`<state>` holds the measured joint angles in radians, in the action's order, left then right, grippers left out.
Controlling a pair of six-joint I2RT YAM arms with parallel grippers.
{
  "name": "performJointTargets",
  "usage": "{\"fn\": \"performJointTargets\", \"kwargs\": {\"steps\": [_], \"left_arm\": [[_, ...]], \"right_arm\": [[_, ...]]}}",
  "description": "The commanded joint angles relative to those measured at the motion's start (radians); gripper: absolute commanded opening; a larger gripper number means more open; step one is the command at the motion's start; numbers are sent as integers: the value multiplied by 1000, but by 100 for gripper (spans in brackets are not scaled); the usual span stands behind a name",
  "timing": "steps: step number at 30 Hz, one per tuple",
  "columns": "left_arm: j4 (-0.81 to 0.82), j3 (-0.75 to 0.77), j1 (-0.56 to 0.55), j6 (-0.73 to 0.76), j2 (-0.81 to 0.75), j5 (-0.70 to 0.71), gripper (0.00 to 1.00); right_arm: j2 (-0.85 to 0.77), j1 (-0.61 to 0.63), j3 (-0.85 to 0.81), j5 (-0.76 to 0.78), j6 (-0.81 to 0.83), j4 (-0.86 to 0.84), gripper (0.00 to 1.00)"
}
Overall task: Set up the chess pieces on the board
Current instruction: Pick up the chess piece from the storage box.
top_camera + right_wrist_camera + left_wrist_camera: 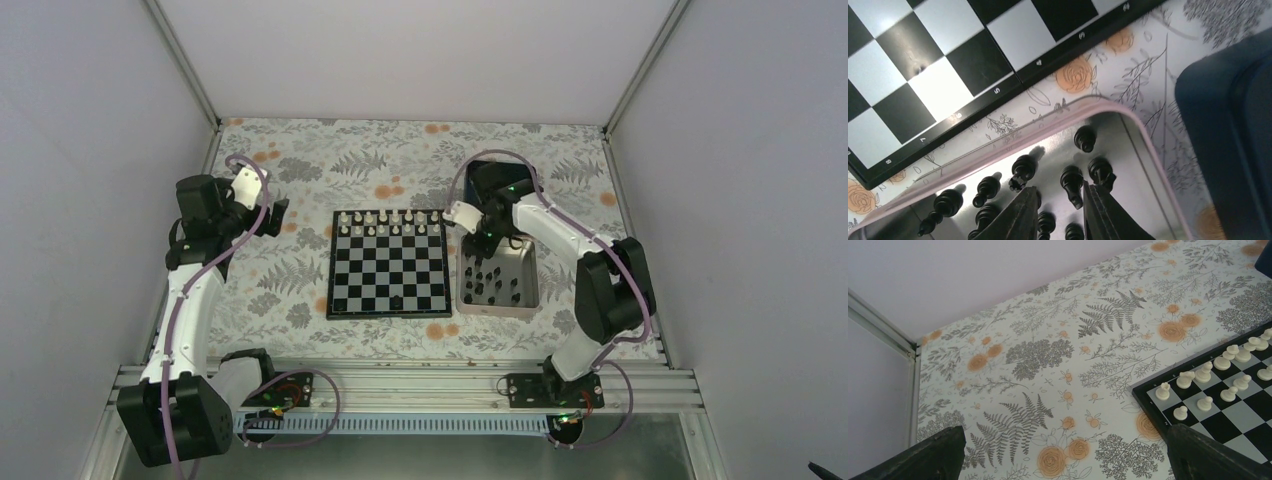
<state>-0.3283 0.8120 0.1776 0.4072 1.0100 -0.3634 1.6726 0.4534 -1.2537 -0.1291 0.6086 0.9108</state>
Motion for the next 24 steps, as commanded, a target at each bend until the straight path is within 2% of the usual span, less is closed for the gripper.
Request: {"fn": "performJointTargets", "kwargs": {"steps": [1, 6, 24], "left_arm": [[21, -8, 5, -5, 1, -26, 100], [19, -17, 4, 3, -12, -15, 100], [25, -27, 5, -4, -12, -10, 100]], "right_arm": [[-39, -54, 69, -43, -22, -106, 25], [-36, -86, 132, -62, -7, -145, 25], [-15, -130, 150, -44, -36, -192, 26]]}}
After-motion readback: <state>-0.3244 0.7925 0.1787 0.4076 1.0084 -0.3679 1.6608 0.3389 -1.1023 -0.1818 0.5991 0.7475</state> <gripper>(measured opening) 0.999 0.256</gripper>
